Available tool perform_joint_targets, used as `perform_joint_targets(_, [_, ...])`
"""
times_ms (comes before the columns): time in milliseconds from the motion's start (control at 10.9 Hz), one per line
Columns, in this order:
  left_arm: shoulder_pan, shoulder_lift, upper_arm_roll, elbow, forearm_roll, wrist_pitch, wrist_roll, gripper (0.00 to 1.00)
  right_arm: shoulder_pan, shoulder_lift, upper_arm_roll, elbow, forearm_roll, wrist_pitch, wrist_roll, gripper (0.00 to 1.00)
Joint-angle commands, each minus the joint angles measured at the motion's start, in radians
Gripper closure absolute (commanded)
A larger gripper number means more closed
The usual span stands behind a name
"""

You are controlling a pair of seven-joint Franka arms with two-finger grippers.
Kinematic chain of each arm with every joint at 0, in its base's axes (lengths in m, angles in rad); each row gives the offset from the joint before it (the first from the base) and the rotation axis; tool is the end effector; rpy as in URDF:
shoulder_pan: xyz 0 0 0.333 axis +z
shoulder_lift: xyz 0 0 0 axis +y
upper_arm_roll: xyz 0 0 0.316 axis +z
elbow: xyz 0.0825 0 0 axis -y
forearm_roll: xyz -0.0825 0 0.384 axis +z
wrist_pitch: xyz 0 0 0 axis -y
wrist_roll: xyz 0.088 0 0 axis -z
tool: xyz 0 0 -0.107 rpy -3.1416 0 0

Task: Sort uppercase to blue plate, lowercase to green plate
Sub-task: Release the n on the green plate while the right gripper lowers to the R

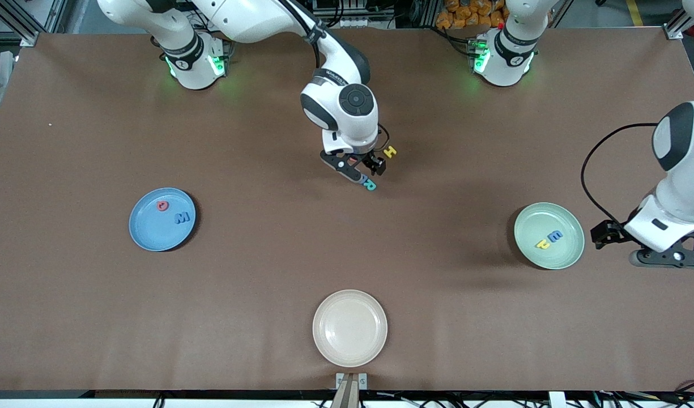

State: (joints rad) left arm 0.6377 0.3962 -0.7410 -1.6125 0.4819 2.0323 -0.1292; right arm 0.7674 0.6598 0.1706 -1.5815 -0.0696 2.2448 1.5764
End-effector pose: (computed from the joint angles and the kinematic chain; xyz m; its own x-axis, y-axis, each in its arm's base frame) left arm 0.6664 0.0190 0.4588 0.9822 -0.1164 0.1472 -0.0903 -0.9807 -0.1733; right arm 0.4289 0.5532 0.2567 0.8066 -0.5891 -0.0494 -0.5903 -0.8071 -0.0136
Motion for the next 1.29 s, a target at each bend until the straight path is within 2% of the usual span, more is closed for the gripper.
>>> perform_joint_targets(0, [-0.003,0.006,-0.029,0.083,0.007,-0.075,0.017,0.0,-0.019,0.035,0.006,0.089,-0.065,-0.011,-0.007,0.08])
perform_joint_targets(275, [-0.001,0.004,-0.05,0.105,-0.002,-0.112,0.016,0.0,-0.005,0.119,0.007,0.176,-0.174,-0.008,-0.123,0.13])
perform_joint_targets(551, [0.0,-0.005,-0.069,0.106,-0.005,-0.115,0.017,0.0,0.009,0.165,0.007,0.227,-0.18,-0.011,-0.345,0.12])
perform_joint_targets(826, [0.002,-0.011,-0.089,0.106,-0.012,-0.119,0.016,0.0,0.004,0.196,0.004,0.233,-0.182,-0.013,-0.686,0.12])
perform_joint_targets(1010, [0.001,-0.008,-0.086,0.106,-0.081,-0.119,0.005,0.0,0.003,0.234,0.004,0.273,-0.18,-0.022,-0.778,0.12])
perform_joint_targets(1102, [-0.018,-0.008,-0.081,0.106,-0.089,-0.121,0.0,0.0,0.001,0.251,0.006,0.299,-0.179,-0.039,-0.841,0.16])
perform_joint_targets(1193, [-0.07,-0.008,-0.046,0.105,-0.088,-0.135,-0.003,0.0,0.003,0.264,0.006,0.313,-0.173,-0.042,-0.845,0.18])
